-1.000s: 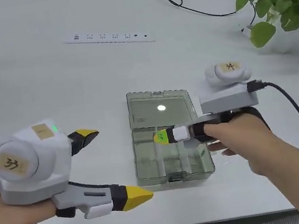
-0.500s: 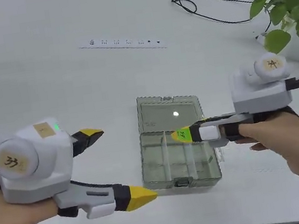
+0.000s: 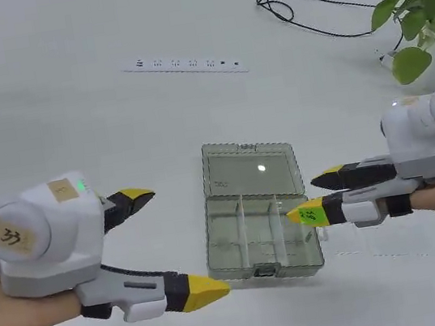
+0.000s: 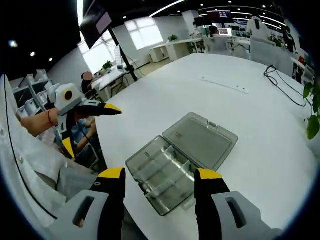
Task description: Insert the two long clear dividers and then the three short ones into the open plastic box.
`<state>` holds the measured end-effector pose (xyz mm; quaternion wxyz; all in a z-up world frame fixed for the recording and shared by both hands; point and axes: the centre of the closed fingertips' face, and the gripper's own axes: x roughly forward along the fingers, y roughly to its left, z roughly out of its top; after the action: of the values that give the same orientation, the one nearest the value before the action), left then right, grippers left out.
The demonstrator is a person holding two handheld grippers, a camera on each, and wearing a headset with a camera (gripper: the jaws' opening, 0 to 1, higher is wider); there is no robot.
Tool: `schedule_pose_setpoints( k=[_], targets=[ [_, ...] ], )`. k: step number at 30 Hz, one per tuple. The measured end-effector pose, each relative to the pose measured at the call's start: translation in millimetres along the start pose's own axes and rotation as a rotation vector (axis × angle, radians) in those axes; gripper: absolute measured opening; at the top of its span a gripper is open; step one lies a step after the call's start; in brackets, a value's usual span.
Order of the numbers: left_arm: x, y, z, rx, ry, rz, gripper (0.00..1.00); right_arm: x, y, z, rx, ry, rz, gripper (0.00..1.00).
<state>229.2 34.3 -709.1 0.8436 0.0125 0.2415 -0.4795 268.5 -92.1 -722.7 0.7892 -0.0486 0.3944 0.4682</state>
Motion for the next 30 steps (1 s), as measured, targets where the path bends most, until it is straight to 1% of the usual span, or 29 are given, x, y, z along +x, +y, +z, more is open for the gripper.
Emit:
schedule_pose_setpoints(
  k=[1,2,3,4,6,7,9,10,11,13,15,17,18,19,21,23,26,29,30],
  targets=[
    [0.4,0.7,-0.9,-0.002,0.005,-0.002,1.0,-1.8,-2.8,-3.5,-0.05,0.015,0.005,0.58],
    [0.6,1.3,-1.4,-0.002,0.008,-0.003,1.0,-3.3,-6.5,-8.0,-0.074,0.039,-0.001,0.59],
    [0.6,1.7,-1.7,-0.004,0.011,-0.005,1.0,-5.0,-11.2,-14.0,-0.108,0.072,-0.011,0.59],
    [0.6,2.4,-1.9,-0.006,0.013,-0.005,1.0,-5.3,-13.1,-15.7,-0.14,0.078,-0.005,0.6],
    [0.3,3.8,-1.2,-0.001,0.008,-0.004,1.0,-7.2,-18.6,-22.8,-0.154,0.106,-0.004,0.61],
    [0.1,4.5,-1.5,-0.001,0.01,-0.002,1.0,-7.5,-19.6,-24.6,-0.174,0.111,0.005,0.61],
    [-0.2,5.9,-2.0,0.001,0.012,-0.001,1.0,-9.2,-27.4,-31.8,-0.207,0.144,-0.001,0.61],
    [-0.2,6.6,-2.3,0.0,0.013,-0.001,1.0,-9.5,-29.6,-35.6,-0.249,0.161,0.013,0.62],
    [-0.4,7.0,-3.1,0.0,0.017,-0.001,1.0,-9.5,-31.6,-38.5,-0.272,0.174,0.016,0.62],
    [-0.5,7.5,-3.2,0.002,0.016,-0.003,1.0,-10.2,-38.6,-50.6,-0.318,0.236,0.017,0.62],
    [-0.5,8.3,-3.6,-0.001,0.015,-0.003,1.0,-8.9,-44.6,-58.8,-0.385,0.272,0.025,0.62],
    [-0.4,8.6,-4.5,-0.006,0.019,-0.004,1.0,-7.0,-49.4,-68.6,-0.417,0.311,0.039,0.62],
    [-0.3,8.7,-4.8,-0.005,0.02,-0.003,1.0,-0.7,-60.0,-77.6,-0.434,0.32,0.046,0.62],
    [-0.3,8.7,-4.8,-0.005,0.018,-0.004,1.0,1.4,-64.2,-84.1,-0.46,0.344,0.056,0.61],
    [-0.2,8.4,-5.8,-0.011,0.02,-0.005,1.0,3.2,-65.0,-92.4,-0.505,0.382,0.078,0.59],
    [0.0,8.5,-6.5,-0.008,0.02,-0.006,1.0,3.9,-67.3,-97.6,-0.529,0.413,0.076,0.59],
    [0.3,9.3,-8.5,-0.014,0.024,-0.006,1.0,6.3,-70.2,-103.5,-0.562,0.443,0.078,0.57],
    [0.7,10.1,-10.2,-0.021,0.029,-0.005,1.0,8.5,-73.5,-109.2,-0.593,0.477,0.088,0.53],
    [0.9,10.1,-10.3,-0.022,0.028,-0.005,1.0,9.5,-73.6,-111.2,-0.615,0.492,0.097,0.52]
  ],
)
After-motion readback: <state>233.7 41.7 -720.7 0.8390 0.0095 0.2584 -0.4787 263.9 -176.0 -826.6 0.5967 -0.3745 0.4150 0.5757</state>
